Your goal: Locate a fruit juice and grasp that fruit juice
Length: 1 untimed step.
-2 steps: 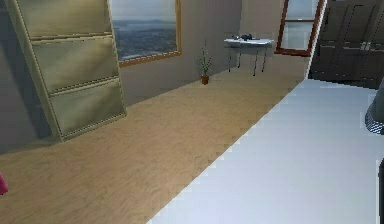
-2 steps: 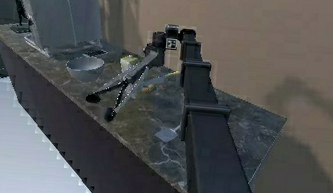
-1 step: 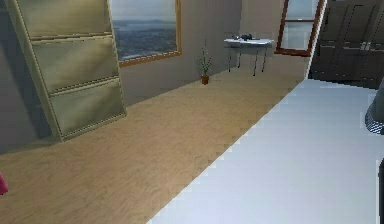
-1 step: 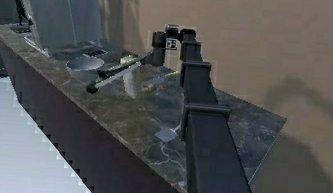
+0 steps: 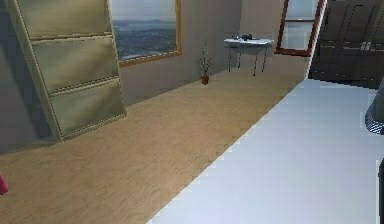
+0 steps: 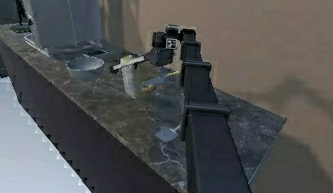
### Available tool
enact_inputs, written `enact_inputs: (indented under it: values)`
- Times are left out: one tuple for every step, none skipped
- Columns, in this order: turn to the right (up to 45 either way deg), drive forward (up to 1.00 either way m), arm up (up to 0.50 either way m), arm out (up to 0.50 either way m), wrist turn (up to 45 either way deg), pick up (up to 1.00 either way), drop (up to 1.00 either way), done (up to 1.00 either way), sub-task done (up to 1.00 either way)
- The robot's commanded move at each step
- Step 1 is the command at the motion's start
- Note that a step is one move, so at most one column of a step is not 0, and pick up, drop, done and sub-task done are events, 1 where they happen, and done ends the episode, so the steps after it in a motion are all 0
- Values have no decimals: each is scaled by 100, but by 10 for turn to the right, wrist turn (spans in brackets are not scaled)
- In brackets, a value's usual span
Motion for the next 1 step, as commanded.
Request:
enact_inputs:
  values:
    - [0, 0, 0, 0, 90, 0, 0, 0, 0]
